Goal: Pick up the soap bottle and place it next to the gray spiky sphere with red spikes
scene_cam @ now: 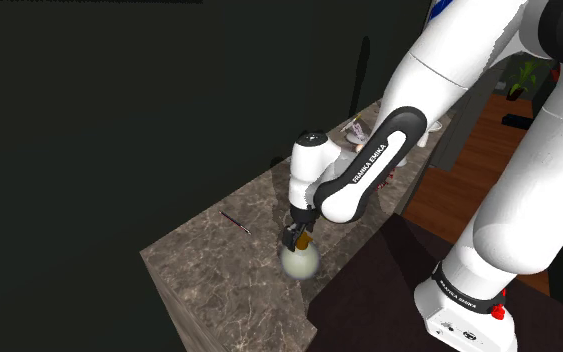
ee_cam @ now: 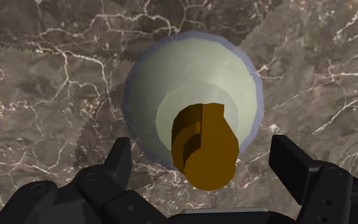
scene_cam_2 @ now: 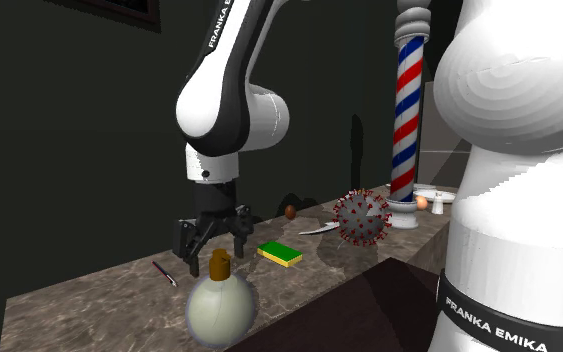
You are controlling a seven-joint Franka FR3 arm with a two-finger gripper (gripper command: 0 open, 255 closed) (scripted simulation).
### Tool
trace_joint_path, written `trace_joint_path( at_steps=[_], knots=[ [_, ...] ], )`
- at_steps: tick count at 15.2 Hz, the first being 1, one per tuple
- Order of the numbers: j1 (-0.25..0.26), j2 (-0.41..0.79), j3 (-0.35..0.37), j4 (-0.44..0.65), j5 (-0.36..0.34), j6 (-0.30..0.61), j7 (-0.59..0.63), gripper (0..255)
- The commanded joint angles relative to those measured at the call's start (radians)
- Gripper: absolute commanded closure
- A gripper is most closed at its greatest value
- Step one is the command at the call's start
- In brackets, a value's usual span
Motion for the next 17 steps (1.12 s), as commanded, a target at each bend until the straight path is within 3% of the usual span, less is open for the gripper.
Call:
trace_joint_path(
  at_steps=[1,5,6,15,17],
  knots=[
    [0.000,0.004,-0.001,0.000,-0.005,0.004,0.004,0],
    [0.000,0.004,-0.001,0.000,-0.004,0.004,0.004,0],
    [0.000,0.004,-0.001,0.000,-0.004,0.004,0.004,255],
    [0.000,0.004,-0.001,0.000,-0.005,0.004,0.004,255],
    [0.001,-0.032,0.006,-0.001,0.032,-0.028,-0.023,255]
  ],
)
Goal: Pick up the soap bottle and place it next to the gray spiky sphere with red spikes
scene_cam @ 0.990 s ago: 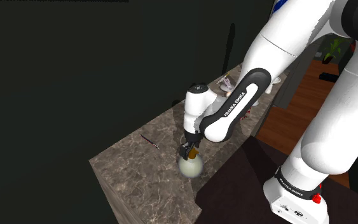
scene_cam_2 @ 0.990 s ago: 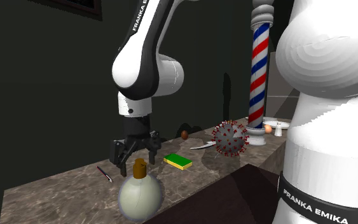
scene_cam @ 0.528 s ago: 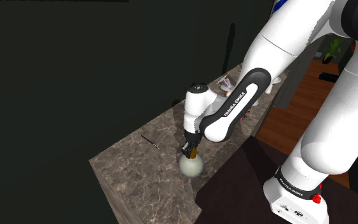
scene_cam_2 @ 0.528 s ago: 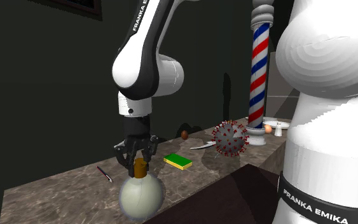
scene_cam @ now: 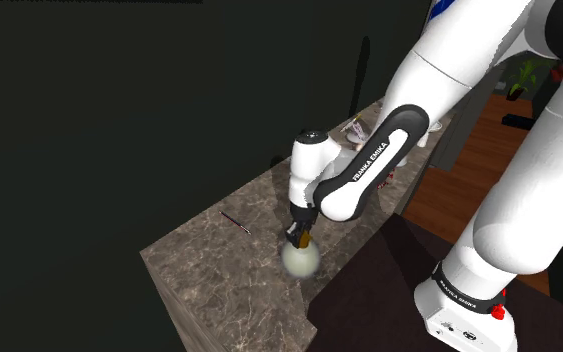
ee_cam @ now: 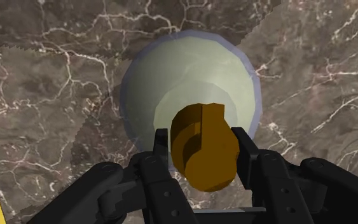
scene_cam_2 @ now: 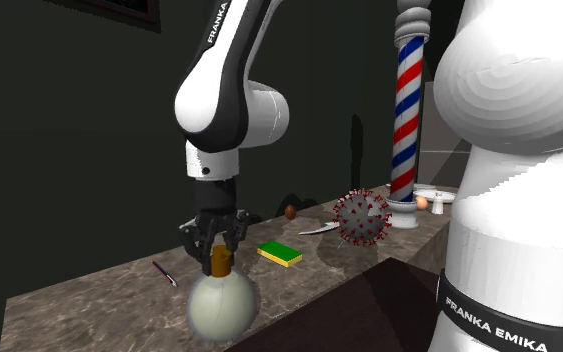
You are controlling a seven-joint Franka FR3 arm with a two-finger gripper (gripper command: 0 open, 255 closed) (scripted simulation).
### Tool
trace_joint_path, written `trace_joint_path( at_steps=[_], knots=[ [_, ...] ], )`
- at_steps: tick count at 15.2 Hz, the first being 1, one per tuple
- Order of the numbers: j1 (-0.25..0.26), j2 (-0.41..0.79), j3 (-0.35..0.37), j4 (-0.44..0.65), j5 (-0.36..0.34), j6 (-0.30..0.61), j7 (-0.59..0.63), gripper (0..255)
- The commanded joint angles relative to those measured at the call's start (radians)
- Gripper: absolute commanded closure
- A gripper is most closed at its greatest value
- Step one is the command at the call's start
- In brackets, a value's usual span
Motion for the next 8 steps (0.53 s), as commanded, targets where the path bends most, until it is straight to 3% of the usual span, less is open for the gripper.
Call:
trace_joint_path(
  at_steps=[1,8],
  knots=[
    [0.003,-0.032,0.006,0.000,0.032,-0.030,-0.021,255],
    [0.019,-0.149,0.004,0.009,0.117,-0.148,-0.083,255]
  ],
)
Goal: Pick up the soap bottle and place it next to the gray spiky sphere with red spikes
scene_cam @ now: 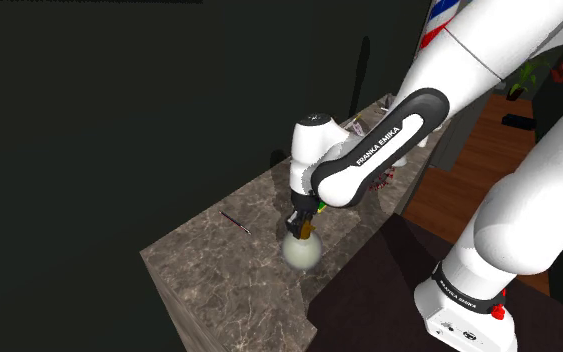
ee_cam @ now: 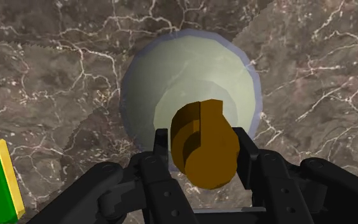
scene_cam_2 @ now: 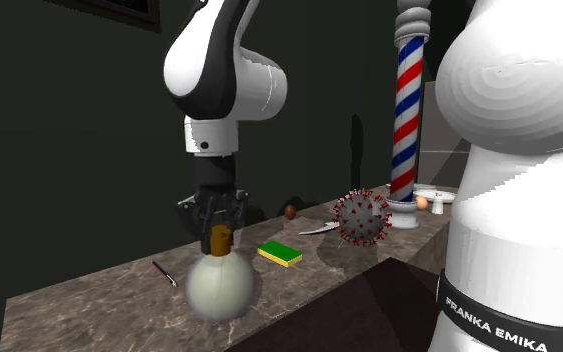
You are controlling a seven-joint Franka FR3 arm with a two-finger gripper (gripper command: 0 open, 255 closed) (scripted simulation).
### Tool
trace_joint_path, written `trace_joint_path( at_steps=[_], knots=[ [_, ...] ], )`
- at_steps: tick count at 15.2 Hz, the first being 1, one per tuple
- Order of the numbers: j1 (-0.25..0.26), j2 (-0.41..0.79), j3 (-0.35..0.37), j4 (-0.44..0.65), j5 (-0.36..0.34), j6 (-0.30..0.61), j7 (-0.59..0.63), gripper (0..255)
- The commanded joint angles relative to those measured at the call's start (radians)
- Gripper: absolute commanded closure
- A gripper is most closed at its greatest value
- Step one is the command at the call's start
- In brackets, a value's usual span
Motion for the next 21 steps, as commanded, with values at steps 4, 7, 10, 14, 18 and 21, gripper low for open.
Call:
trace_joint_path(
  at_steps=[4,7,10,14,18,21],
  knots=[
    [0.015,-0.081,-0.007,0.012,0.043,-0.090,-0.029,255],
    [0.021,-0.122,-0.014,0.023,0.058,-0.141,-0.041,255],
    [0.026,-0.161,-0.021,0.037,0.069,-0.192,-0.051,255],
    [0.031,-0.207,-0.030,0.058,0.080,-0.259,-0.061,255],
    [0.035,-0.249,-0.040,0.084,0.086,-0.325,-0.068,255],
    [0.037,-0.276,-0.046,0.105,0.088,-0.373,-0.072,255]
  ],
)
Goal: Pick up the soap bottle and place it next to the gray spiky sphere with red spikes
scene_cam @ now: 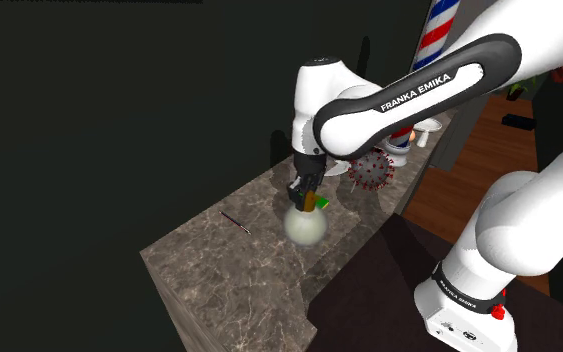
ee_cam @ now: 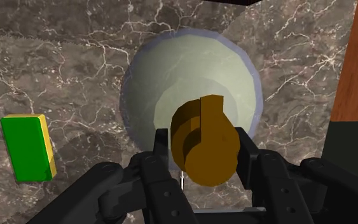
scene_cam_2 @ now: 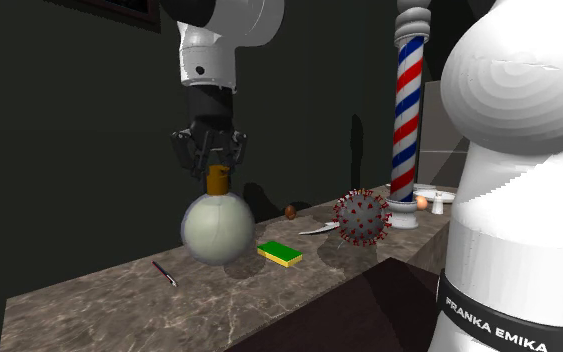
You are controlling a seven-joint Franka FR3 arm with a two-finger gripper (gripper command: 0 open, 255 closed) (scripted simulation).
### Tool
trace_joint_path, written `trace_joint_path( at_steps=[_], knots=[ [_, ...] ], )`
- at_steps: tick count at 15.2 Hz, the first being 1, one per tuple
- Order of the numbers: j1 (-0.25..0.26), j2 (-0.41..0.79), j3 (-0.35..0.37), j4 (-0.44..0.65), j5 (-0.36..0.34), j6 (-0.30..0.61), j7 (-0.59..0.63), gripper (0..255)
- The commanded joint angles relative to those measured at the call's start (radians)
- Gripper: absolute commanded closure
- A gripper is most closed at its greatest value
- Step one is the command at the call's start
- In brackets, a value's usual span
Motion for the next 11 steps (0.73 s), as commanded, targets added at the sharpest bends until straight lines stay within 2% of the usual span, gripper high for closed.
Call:
trace_joint_path(
  at_steps=[1,11],
  knots=[
    [0.001,-0.021,-0.006,0.013,0.002,-0.034,-0.005,255],
    [0.003,-0.088,-0.027,0.101,0.001,-0.188,-0.013,255]
  ],
)
